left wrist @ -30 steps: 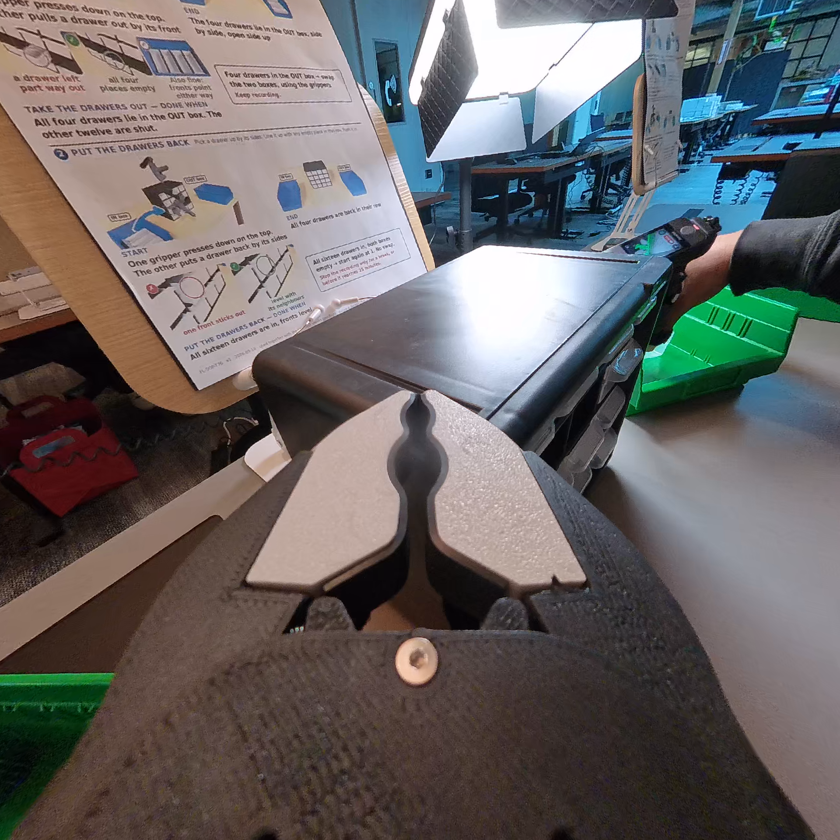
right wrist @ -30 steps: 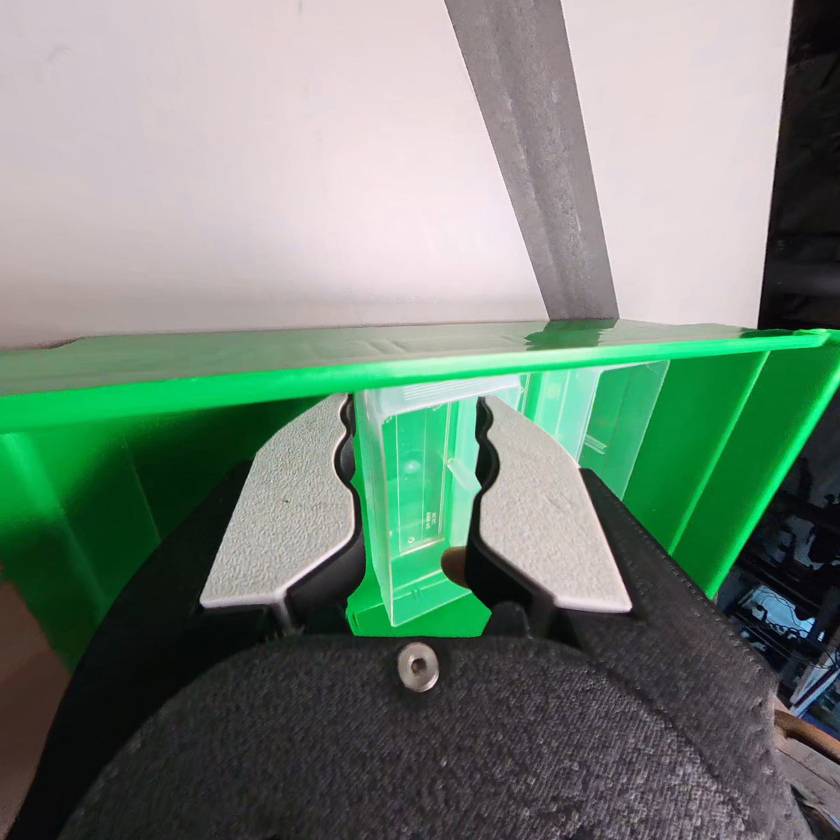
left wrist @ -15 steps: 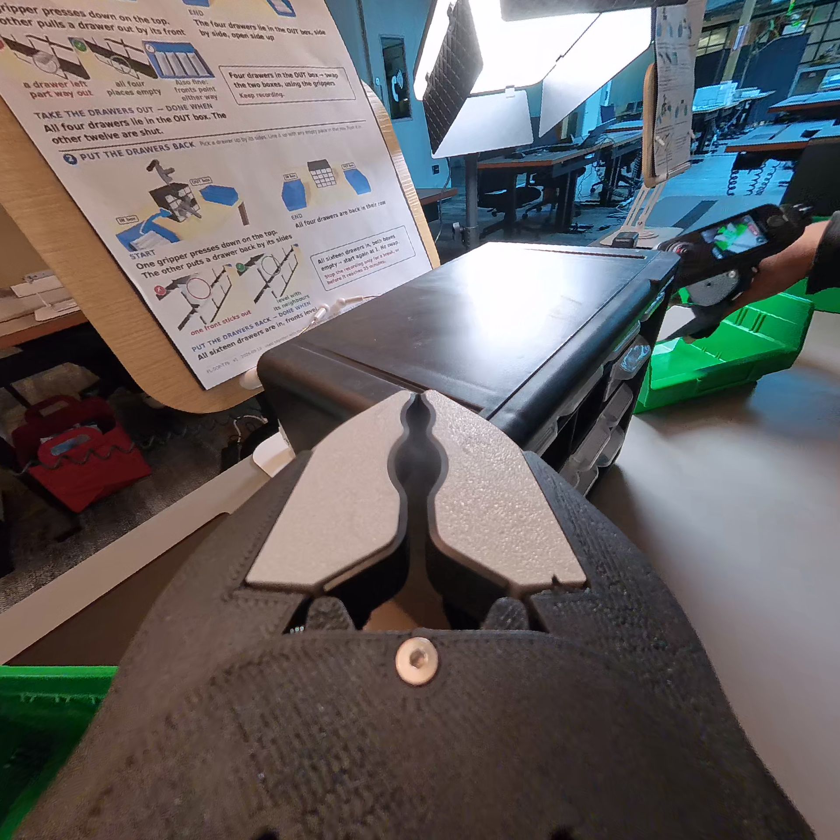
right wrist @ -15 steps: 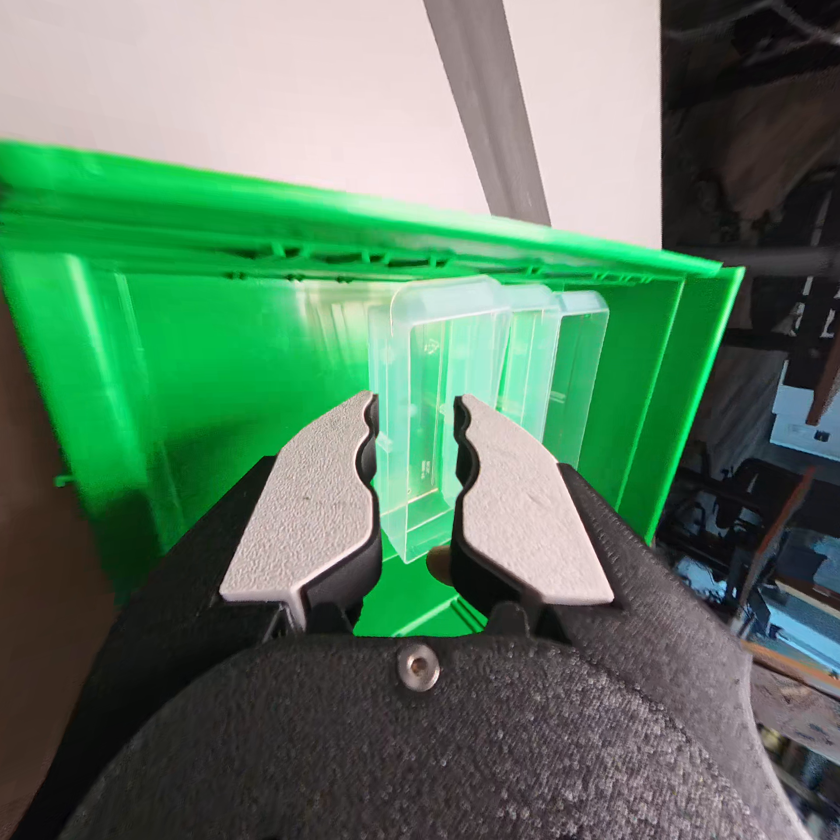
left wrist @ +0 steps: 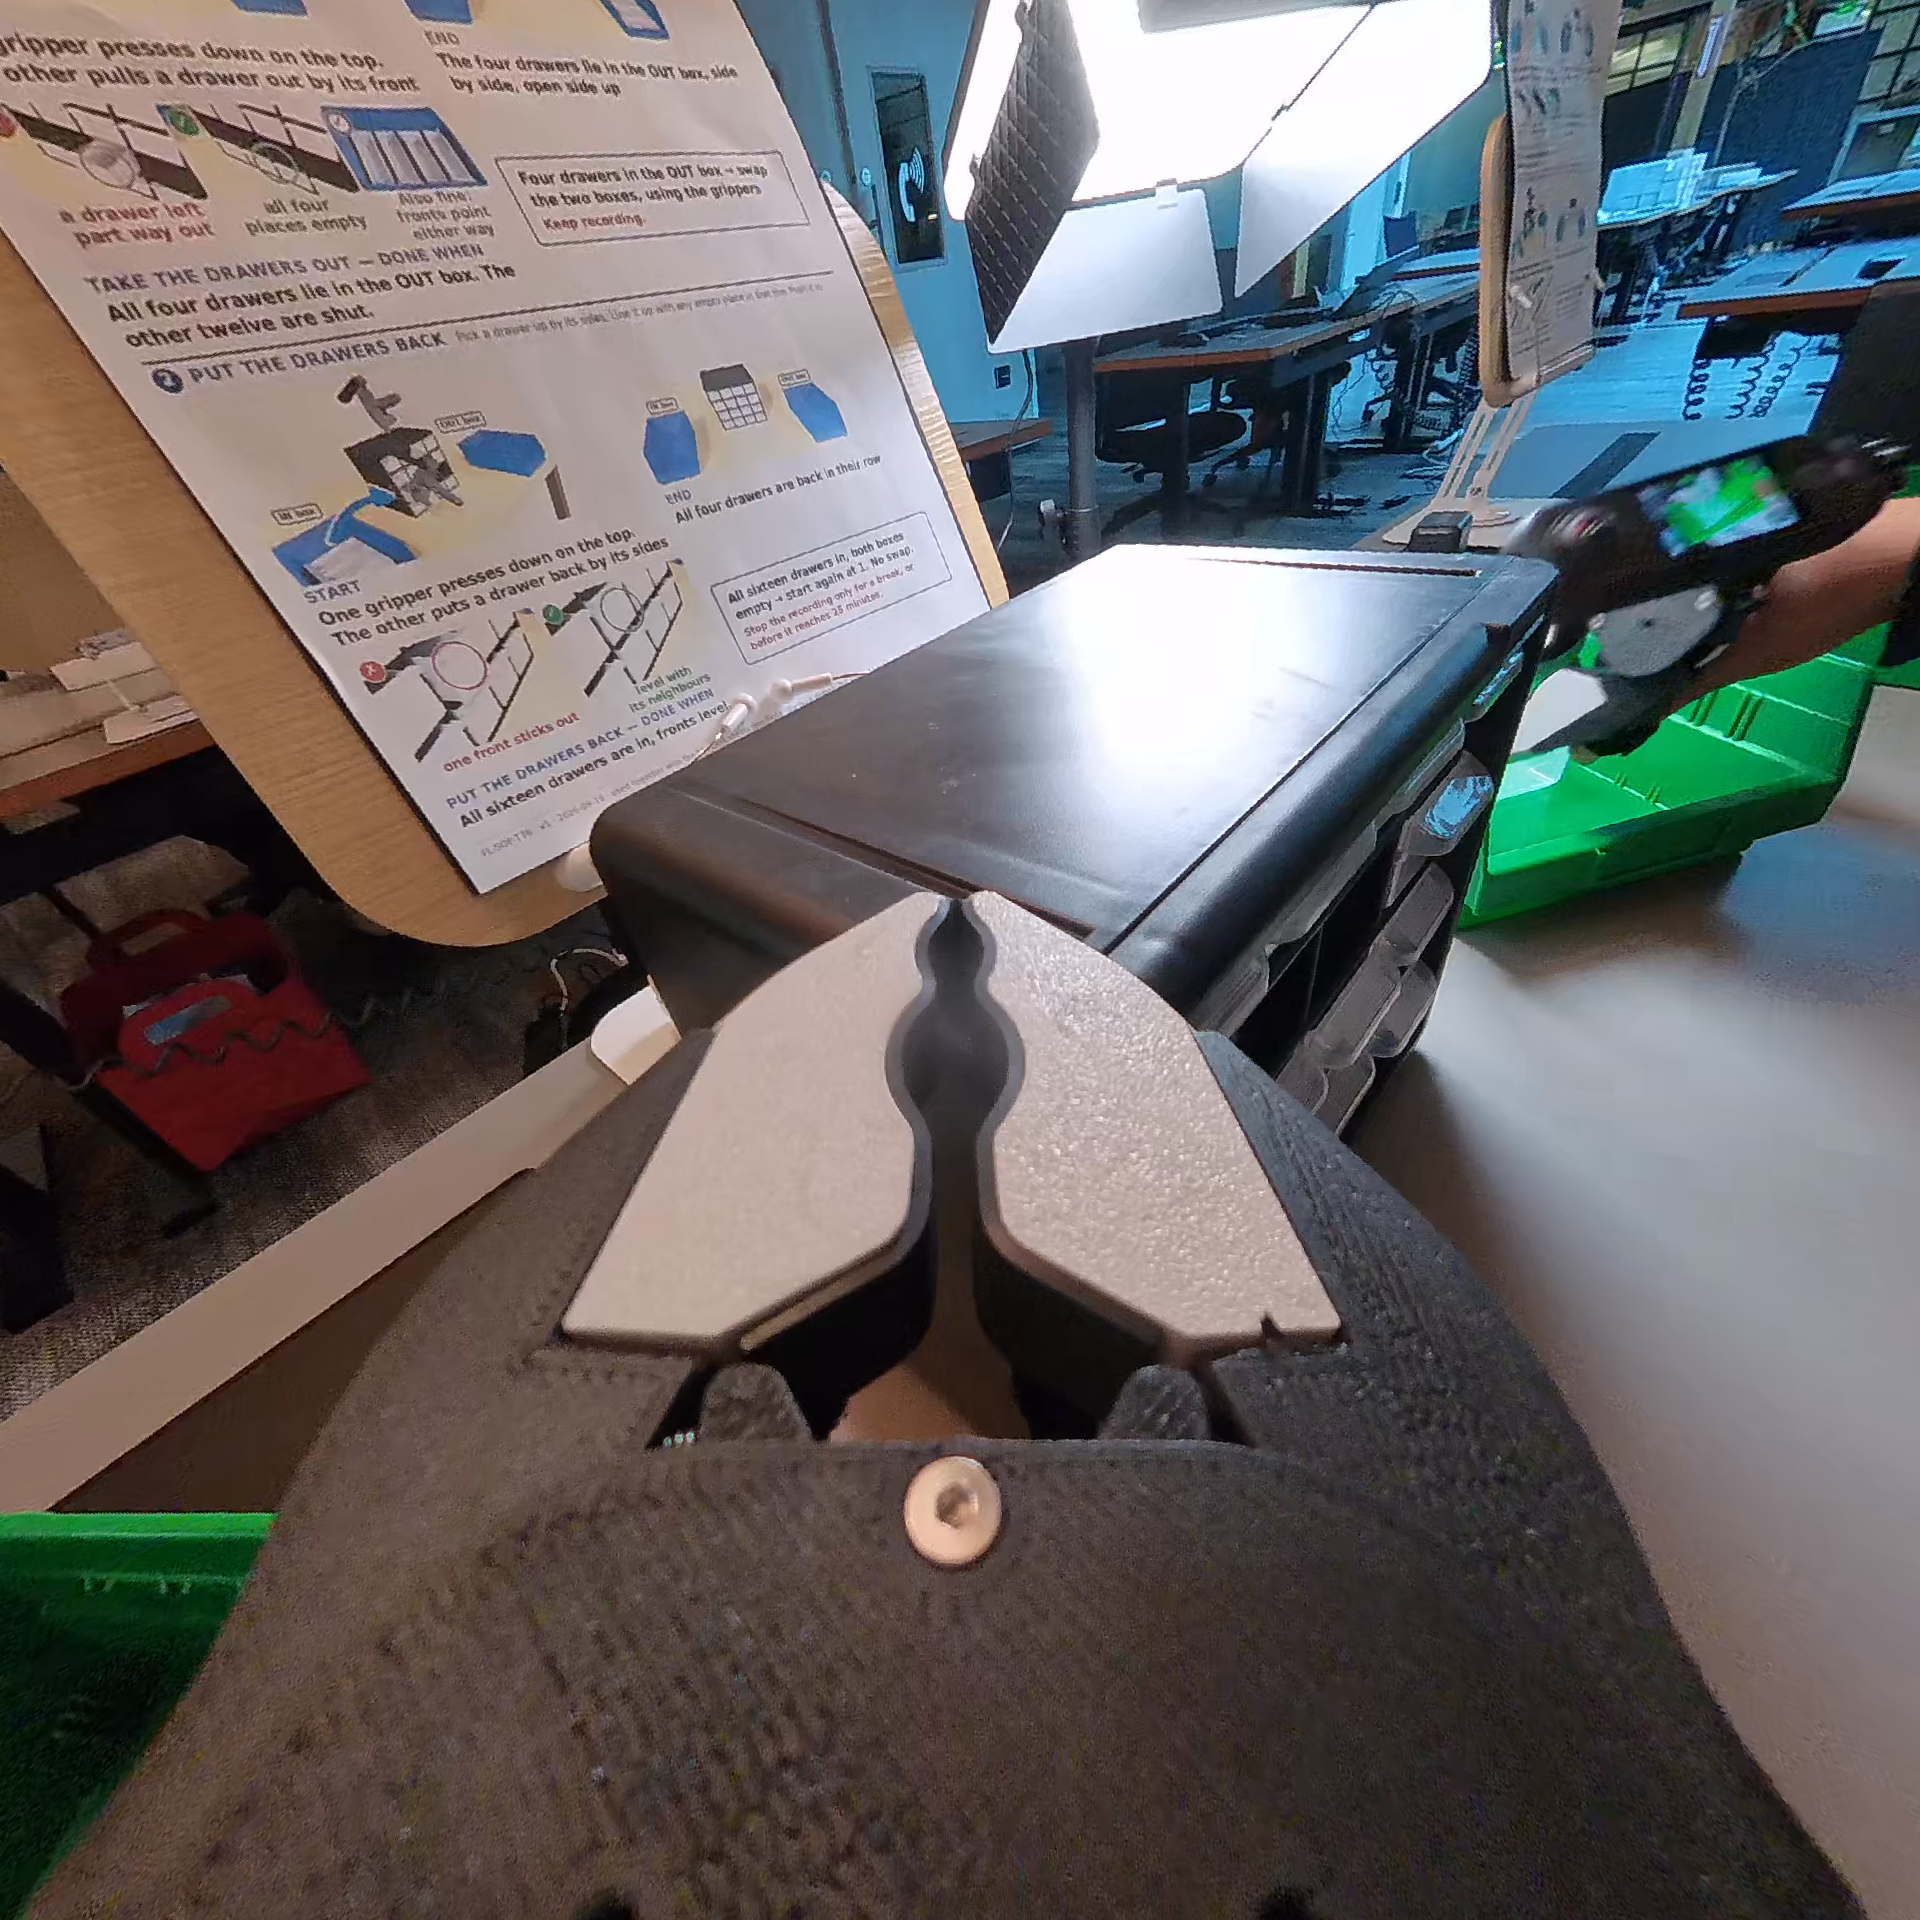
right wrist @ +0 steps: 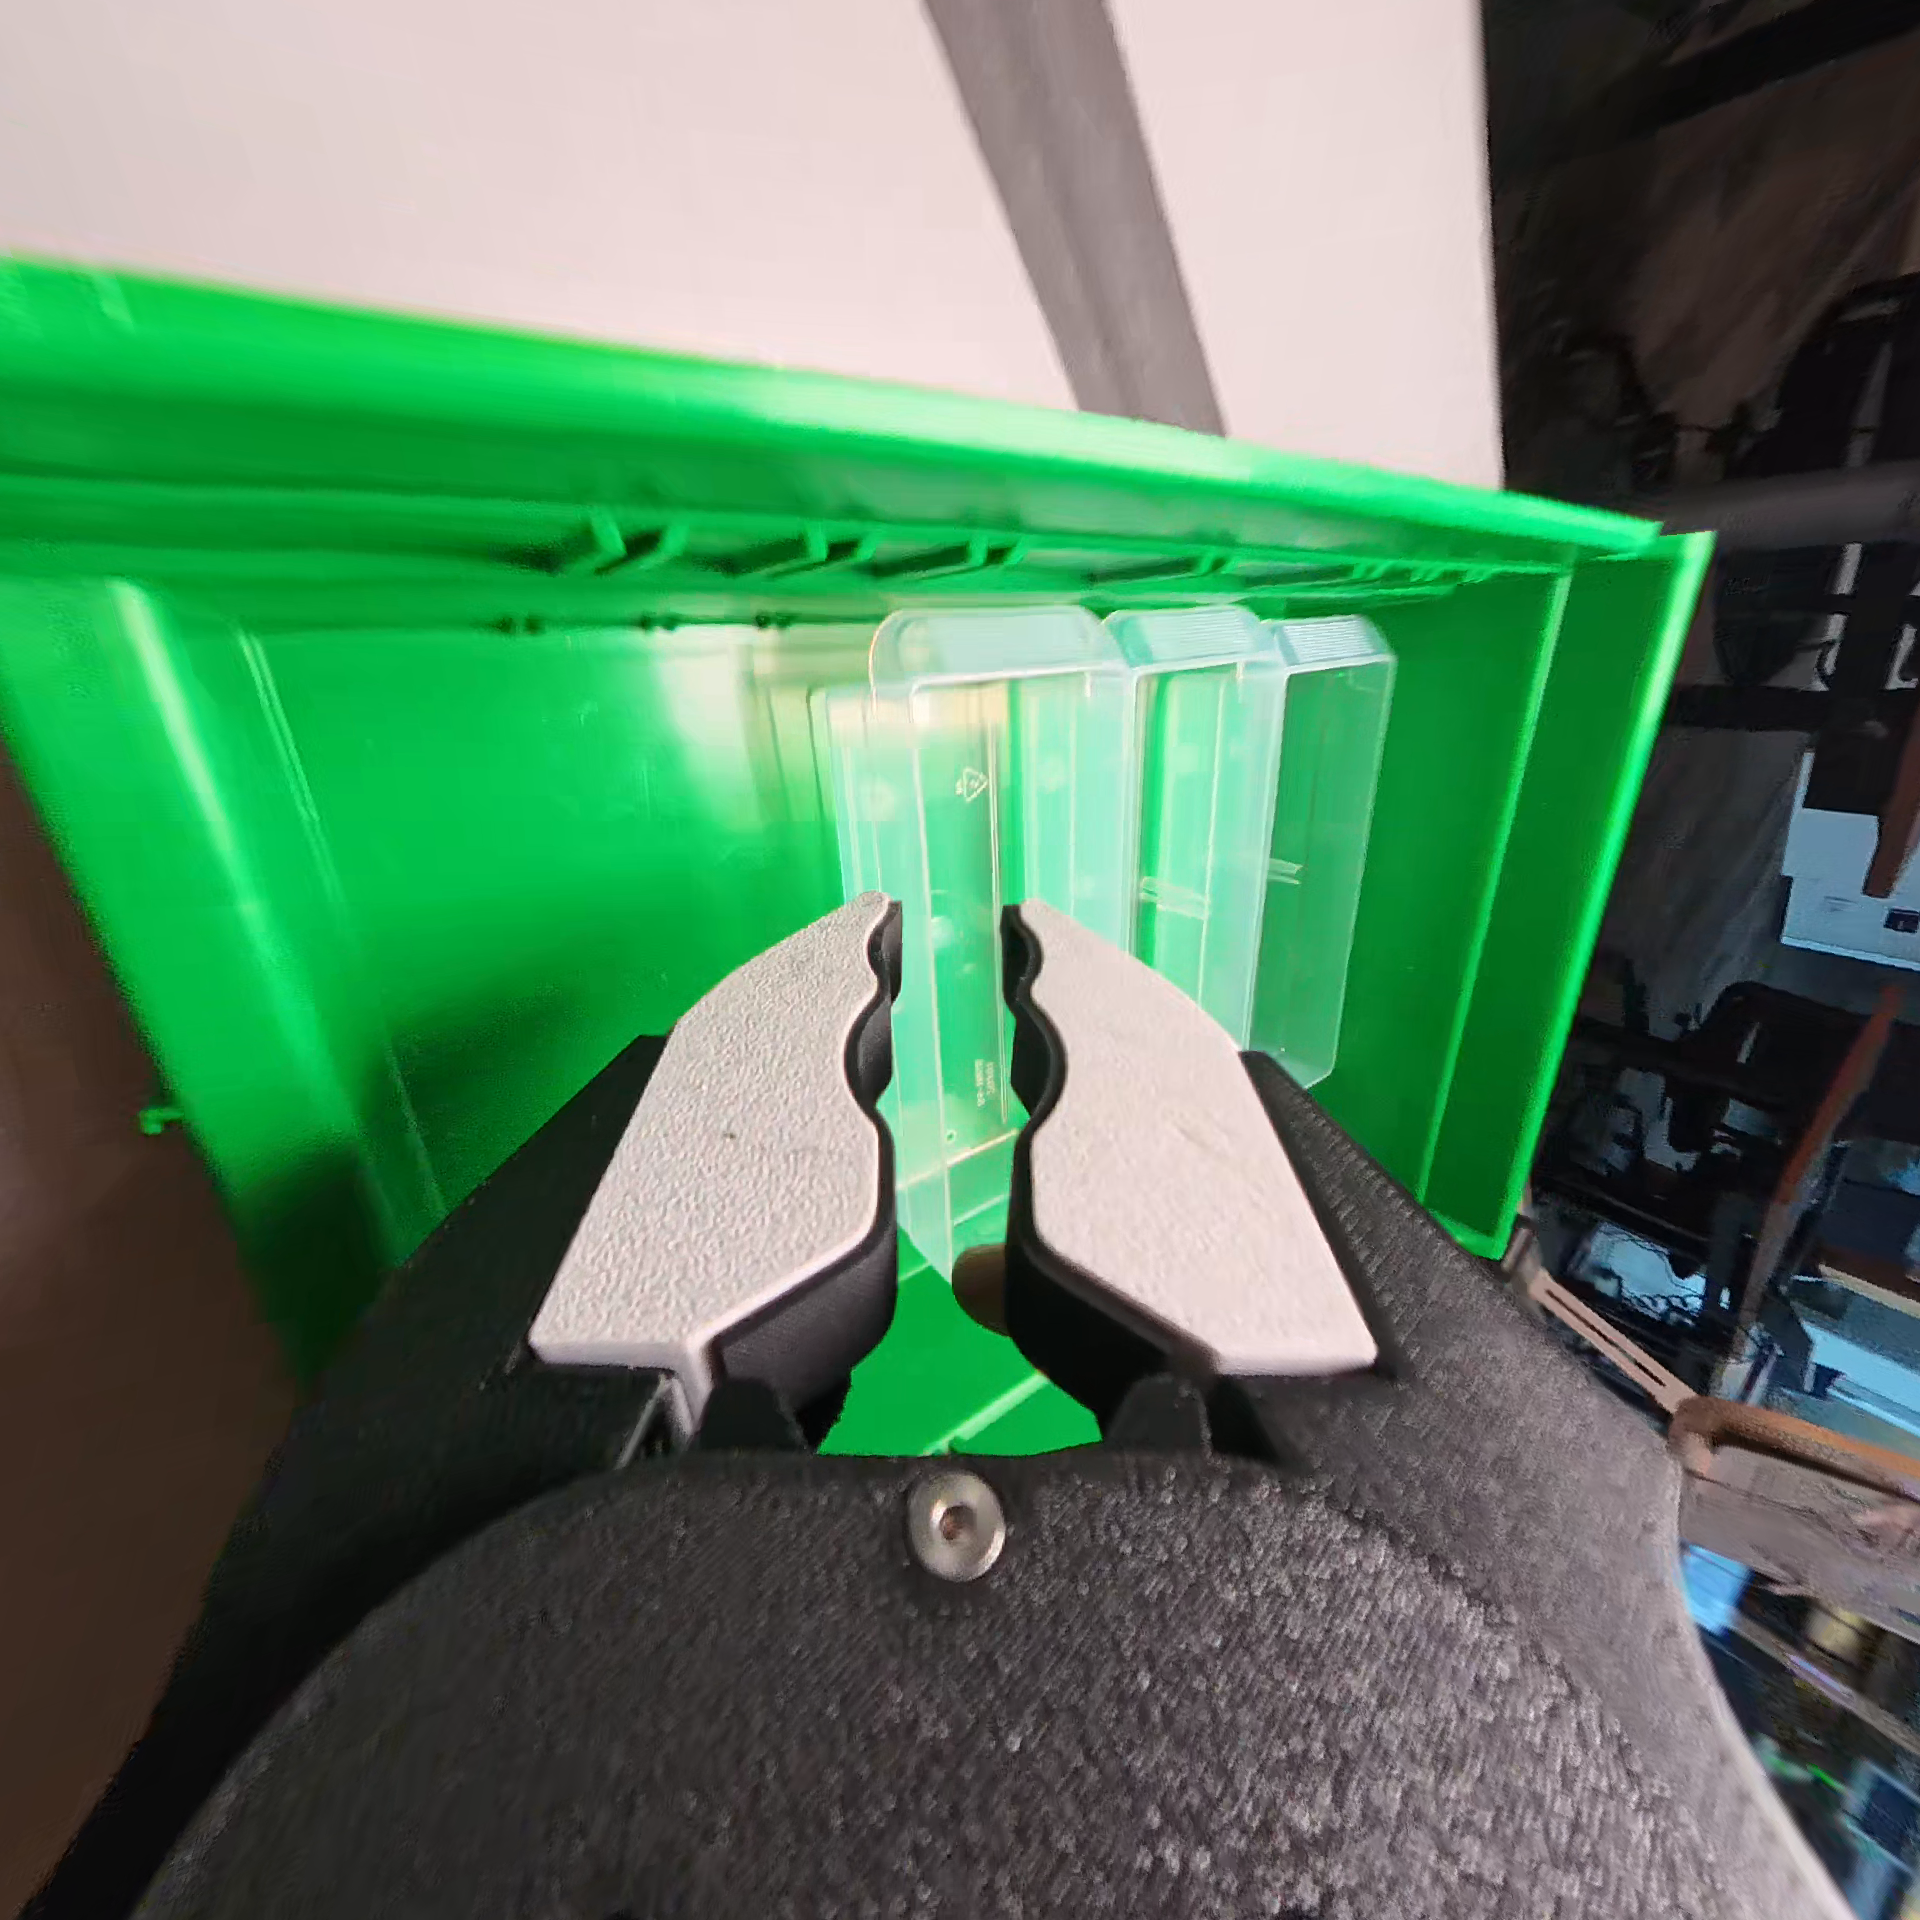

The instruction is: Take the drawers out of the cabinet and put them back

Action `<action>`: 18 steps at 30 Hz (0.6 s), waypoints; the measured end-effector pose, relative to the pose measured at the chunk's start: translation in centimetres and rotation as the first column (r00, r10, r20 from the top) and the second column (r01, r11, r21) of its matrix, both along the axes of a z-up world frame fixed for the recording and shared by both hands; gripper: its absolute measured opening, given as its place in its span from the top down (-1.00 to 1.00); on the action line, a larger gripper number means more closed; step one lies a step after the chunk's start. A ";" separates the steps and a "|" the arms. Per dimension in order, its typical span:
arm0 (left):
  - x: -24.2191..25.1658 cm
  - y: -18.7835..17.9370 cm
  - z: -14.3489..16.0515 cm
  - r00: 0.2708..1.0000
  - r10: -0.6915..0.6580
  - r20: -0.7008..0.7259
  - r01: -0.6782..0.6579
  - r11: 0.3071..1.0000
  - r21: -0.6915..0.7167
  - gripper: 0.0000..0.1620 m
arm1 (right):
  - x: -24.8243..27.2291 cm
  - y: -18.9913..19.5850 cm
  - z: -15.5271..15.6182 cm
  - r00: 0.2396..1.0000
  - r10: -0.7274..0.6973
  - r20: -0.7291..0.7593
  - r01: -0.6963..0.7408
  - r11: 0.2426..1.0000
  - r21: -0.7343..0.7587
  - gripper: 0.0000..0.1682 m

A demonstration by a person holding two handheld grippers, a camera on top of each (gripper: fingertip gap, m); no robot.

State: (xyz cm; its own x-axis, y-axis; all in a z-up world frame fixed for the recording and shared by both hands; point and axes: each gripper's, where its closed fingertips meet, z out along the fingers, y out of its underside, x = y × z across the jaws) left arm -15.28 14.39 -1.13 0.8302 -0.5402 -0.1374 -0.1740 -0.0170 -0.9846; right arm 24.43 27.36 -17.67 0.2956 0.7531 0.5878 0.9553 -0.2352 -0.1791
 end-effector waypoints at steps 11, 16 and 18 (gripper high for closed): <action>0.0 0.0 0.0 1.000 0.001 0.007 -0.001 1.000 0.000 1.00 | -12.2 -10.4 12.5 0.816 0.483 -0.317 -0.268 0.803 0.533 0.80; 0.0 0.0 0.0 1.000 0.013 0.004 -0.013 1.000 0.002 1.00 | -16.9 -12.2 9.6 0.813 0.580 -0.051 -0.429 0.656 0.621 0.70; -0.1 0.0 0.0 1.000 0.016 0.004 -0.016 1.000 0.002 1.00 | -18.4 -12.0 9.1 0.803 0.596 0.022 -0.456 0.589 0.667 0.69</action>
